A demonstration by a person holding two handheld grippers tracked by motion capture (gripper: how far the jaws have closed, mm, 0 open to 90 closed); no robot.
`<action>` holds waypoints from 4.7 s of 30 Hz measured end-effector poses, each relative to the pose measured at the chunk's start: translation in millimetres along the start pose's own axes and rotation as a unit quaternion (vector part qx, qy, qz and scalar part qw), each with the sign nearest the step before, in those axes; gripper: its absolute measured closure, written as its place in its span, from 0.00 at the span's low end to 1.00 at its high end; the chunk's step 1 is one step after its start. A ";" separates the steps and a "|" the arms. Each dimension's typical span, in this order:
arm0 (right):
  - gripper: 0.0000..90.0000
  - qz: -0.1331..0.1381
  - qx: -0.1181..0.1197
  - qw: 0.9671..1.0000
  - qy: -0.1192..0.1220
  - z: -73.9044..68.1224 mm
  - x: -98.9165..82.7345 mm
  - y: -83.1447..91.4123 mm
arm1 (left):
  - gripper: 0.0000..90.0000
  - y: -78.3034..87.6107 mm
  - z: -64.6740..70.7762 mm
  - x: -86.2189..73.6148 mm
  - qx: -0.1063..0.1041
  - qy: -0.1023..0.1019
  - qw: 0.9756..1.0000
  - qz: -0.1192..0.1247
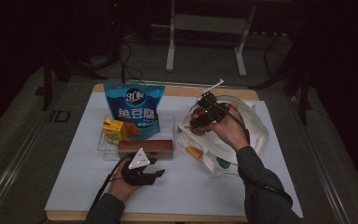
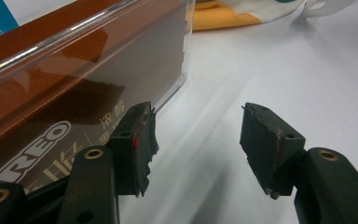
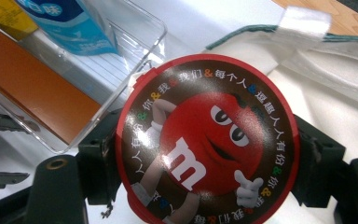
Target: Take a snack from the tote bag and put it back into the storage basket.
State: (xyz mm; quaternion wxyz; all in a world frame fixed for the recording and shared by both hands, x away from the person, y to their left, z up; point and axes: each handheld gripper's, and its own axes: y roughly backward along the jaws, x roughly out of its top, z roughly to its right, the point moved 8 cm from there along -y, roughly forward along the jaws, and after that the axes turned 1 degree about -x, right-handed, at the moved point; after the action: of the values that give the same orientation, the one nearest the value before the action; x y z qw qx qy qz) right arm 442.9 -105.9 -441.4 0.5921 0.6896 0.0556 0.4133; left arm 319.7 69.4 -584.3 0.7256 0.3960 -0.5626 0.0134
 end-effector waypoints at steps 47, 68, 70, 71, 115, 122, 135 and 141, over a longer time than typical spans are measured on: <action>0.29 0.007 0.031 0.999 0.039 -57.4 35.2 -13.0 | 0.49 0.0 -0.4 -0.1 0.001 -0.001 1.000 -0.001; 0.29 -0.002 0.039 0.998 0.051 -74.3 44.7 -28.2 | 0.49 -0.2 -0.2 0.1 -0.001 0.003 1.000 0.001; 0.28 -0.001 0.039 0.998 0.054 -75.6 46.4 -29.4 | 0.49 -0.2 -0.3 0.1 -0.001 0.004 1.000 0.001; 0.29 0.000 0.039 0.998 0.055 -76.6 47.2 -29.9 | 0.49 -0.2 -0.3 0.1 -0.001 0.004 1.000 0.001; 0.28 0.000 0.048 0.996 0.071 -86.2 56.4 -55.1 | 0.49 0.1 -0.6 0.2 -0.001 0.003 1.000 0.002; 0.28 -0.005 0.045 0.996 0.071 -87.4 52.7 -62.6 | 0.49 0.1 -0.6 0.2 -0.001 0.003 1.000 0.002; 0.28 -0.019 0.030 0.996 0.078 -86.9 47.5 -76.3 | 0.49 0.2 -0.8 0.2 -0.002 0.003 1.000 0.002; 0.28 -0.022 0.024 0.996 0.078 -84.6 44.6 -82.0 | 0.49 0.2 -0.7 0.3 -0.002 0.003 1.000 0.003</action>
State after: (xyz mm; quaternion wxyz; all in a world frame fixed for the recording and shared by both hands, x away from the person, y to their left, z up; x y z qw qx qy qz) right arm 452.0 8.5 -493.2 0.5780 0.6681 0.1266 0.4512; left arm 320.3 69.8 -584.0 0.7280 0.3931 -0.5615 0.0154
